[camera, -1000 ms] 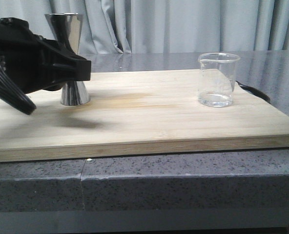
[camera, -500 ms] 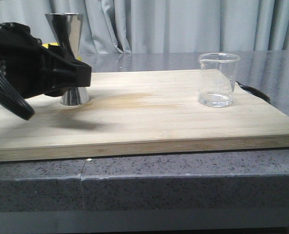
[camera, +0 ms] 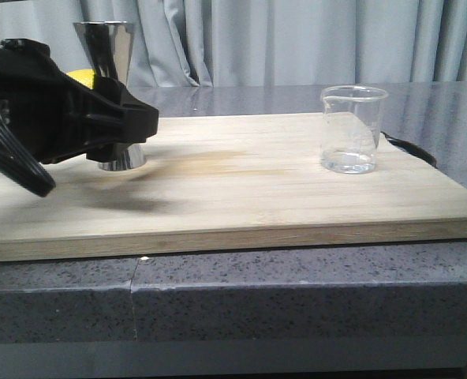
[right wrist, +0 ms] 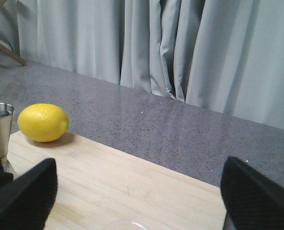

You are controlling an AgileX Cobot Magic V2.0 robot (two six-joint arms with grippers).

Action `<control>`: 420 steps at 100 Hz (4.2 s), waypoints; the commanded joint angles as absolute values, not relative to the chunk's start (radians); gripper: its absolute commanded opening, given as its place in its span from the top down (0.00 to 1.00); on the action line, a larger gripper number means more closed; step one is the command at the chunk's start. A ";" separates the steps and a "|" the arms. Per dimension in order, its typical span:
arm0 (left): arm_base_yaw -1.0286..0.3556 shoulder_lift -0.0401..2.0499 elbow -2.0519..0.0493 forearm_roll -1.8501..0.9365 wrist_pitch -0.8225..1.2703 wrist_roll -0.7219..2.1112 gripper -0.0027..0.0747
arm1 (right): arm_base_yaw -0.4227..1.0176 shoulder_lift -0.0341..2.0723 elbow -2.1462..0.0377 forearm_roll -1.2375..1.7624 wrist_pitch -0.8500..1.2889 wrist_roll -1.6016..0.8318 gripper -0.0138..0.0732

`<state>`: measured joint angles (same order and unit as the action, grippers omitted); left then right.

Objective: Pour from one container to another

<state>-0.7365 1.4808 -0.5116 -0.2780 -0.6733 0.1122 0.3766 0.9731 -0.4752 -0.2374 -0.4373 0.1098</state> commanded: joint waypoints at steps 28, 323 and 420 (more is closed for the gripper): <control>-0.739 1.348 -0.531 -0.268 -0.615 0.104 0.39 | 0.374 0.956 -0.497 -0.229 -0.519 0.109 0.13; -0.041 0.139 -0.287 -0.448 0.062 0.325 0.99 | 0.080 0.127 -0.364 0.150 0.170 -0.350 0.92; -0.041 0.035 -0.190 -0.564 0.159 0.320 0.99 | 0.080 -0.025 -0.265 0.249 0.298 -0.350 0.92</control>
<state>-0.0427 0.0246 -0.1620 -0.5453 0.2257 0.3245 0.0858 -0.0099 -0.2392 0.2390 0.3748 -0.3427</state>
